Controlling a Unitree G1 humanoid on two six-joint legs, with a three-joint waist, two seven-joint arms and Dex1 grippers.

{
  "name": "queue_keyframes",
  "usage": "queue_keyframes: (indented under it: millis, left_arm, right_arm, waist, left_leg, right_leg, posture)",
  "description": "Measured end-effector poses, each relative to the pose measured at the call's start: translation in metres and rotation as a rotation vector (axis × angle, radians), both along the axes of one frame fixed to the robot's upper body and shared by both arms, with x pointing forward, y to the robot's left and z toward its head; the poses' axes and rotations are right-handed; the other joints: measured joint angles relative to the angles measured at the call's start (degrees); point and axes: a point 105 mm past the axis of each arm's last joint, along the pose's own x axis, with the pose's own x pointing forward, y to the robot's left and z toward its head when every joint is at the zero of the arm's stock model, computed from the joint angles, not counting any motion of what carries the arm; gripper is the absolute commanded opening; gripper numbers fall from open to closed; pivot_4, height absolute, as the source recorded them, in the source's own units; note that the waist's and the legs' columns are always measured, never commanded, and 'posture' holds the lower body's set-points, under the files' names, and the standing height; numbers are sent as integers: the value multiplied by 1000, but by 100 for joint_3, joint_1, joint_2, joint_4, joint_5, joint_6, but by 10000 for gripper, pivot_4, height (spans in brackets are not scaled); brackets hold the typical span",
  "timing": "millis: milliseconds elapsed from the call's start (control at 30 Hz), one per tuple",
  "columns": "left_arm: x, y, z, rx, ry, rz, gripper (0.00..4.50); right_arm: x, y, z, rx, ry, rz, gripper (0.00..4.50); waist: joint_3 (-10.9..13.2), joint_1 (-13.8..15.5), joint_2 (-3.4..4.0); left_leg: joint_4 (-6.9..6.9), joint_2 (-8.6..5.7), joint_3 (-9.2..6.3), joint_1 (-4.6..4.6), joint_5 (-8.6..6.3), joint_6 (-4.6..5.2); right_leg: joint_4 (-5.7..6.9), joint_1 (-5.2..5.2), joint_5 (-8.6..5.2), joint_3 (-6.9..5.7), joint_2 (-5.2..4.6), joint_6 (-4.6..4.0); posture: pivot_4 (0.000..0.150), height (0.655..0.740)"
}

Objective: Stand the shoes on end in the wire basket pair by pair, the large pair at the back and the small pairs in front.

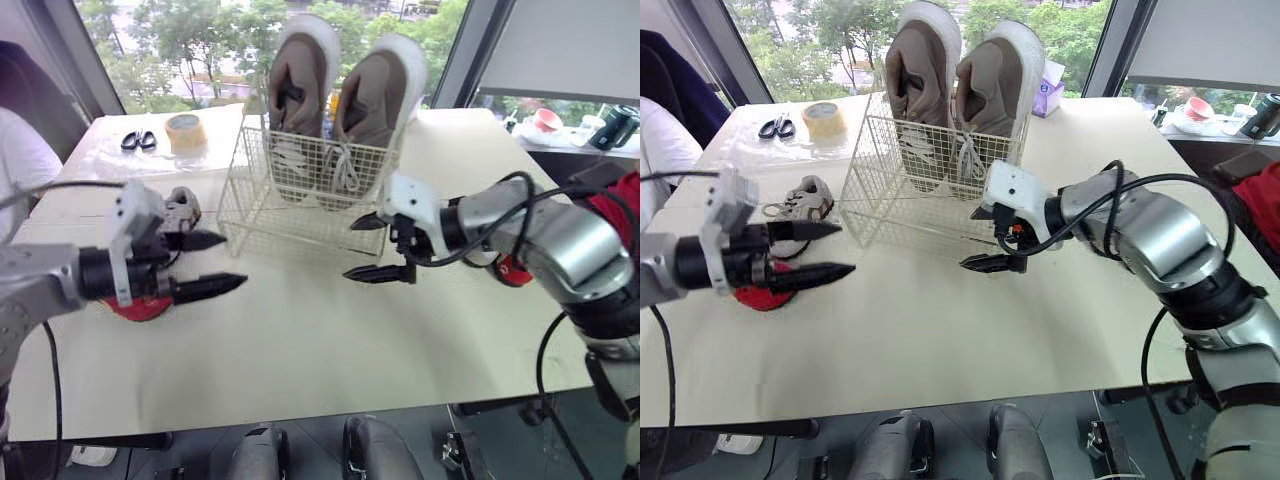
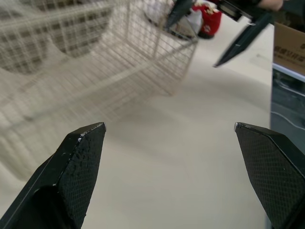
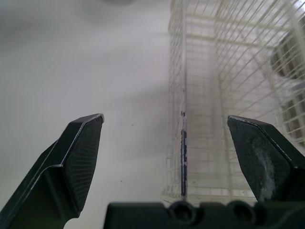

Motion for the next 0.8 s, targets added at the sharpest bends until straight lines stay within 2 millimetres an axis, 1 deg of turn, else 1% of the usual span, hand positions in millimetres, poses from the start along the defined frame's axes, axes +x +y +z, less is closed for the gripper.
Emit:
queue_keyframes:
  millis: [33,133,200,233,300,367,433,600,800]
  left_arm:
    - [-1,-2,-3,-5,6,2,44714]
    - [-5,-5,-8,1,8,12,45000]
    - [-4,-5,-8,6,1,25,45000]
    - [-4,-5,-8,6,-3,29,45000]
    - [-2,-4,-6,5,-19,42,45000]
    - [-2,-4,-7,5,-22,49,45000]
    - [-2,-5,-7,1,-31,51,45000]
    - [0,-8,-10,2,-35,51,45000]
    - [4,-11,-12,-3,-35,46,45000]
  right_arm:
    - [4,2,-3,-13,0,-4,45000]
    - [22,7,-11,-71,-40,-25,36284]
    - [31,9,-13,-118,-73,-29,25672]
    - [34,7,-13,-136,-86,-32,21458]
    - [35,5,-17,-184,-99,-17,11038]
    - [35,3,-21,-216,-103,-3,1911]
    - [38,-3,-22,-242,-108,-11,1911]
    - [33,-15,-23,-300,-135,46,1911]
    - [23,-41,-24,-354,-121,81,1911]
  waist:
    - [0,0,0]
    - [0,3,0]
    - [-1,9,-1]
    - [-2,4,-1]
    - [-3,-2,-1]
    - [-3,-8,0]
    - [-2,-12,1]
    - [-2,50,2]
    - [-2,160,3]
  left_leg:
    - [0,0,0,-1,4,-7]
    - [0,-1,0,1,6,-11]
    - [0,-1,-1,5,6,-11]
    - [0,-1,0,7,5,-9]
    - [0,0,0,19,4,-7]
    - [-2,0,1,27,4,-7]
    - [-3,1,2,33,4,-8]
    - [-8,-1,1,32,3,-9]
    - [-8,-4,4,32,1,-6]
  right_leg:
    - [2,-1,0,0,1,0]
    - [3,0,1,0,2,-2]
    - [2,6,1,-1,1,-2]
    - [1,8,2,-1,1,-3]
    - [1,19,2,0,2,-4]
    - [2,25,2,0,2,-5]
    - [2,30,2,0,3,-7]
    - [-3,31,-4,-1,0,-14]
    - [-15,40,-8,-2,-2,-19]
  posture:
    - [1500,7400]
    - [1500,7400]
    - [1500,7400]
    - [1500,7400]
    - [1500,7400]
    - [1500,7400]
    - [1500,7400]
    - [1500,7400]
    - [1500,7400]
